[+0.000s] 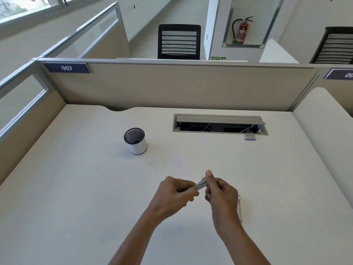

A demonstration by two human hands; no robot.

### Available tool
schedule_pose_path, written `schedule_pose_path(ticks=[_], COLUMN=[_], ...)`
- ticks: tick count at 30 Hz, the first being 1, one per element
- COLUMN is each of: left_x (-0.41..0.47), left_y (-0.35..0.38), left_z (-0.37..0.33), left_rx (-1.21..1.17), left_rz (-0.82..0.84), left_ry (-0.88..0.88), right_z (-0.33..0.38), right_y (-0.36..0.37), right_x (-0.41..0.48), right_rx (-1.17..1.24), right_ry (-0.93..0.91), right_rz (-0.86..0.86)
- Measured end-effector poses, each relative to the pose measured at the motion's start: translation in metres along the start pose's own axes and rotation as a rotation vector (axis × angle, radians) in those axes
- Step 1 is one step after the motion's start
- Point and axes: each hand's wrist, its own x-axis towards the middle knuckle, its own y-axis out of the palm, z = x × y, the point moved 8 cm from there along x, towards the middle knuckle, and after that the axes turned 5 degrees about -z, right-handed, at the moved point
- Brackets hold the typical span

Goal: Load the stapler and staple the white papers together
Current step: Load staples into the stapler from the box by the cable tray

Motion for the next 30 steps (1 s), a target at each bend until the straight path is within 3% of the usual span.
schedule_pose_path(ticks=[4, 12, 16, 24, 30], left_x=[0.002, 0.011, 0.021, 0.054, 0.076], left_y=[-0.002, -0.020, -0.021, -0.014, -0.001], left_z=[-0.010, -0.010, -0.005, 0.053, 0.098], left_rx=[0.118, 0.405, 0.464, 0.510, 0.575], left_rz=[0.017, -0.198, -0.146, -0.100, -0.077], left_ry=[0.128, 0.402, 0.486, 0.439, 0.391], right_z=[-0.007, -0.026, -0.035, -0.077, -0.100], right_y=[0.001, 0.003, 0.006, 0.004, -0.003], right_x=[0.005, 0.016, 0.022, 0.047, 0.065], right_rx=[0.063, 0.125, 0.069, -0.152, -0.449], right_ry=[0.055, 0.224, 0.252, 0.305, 0.161], right_rz=[0.007, 0.012, 0.062, 0.050, -0.042])
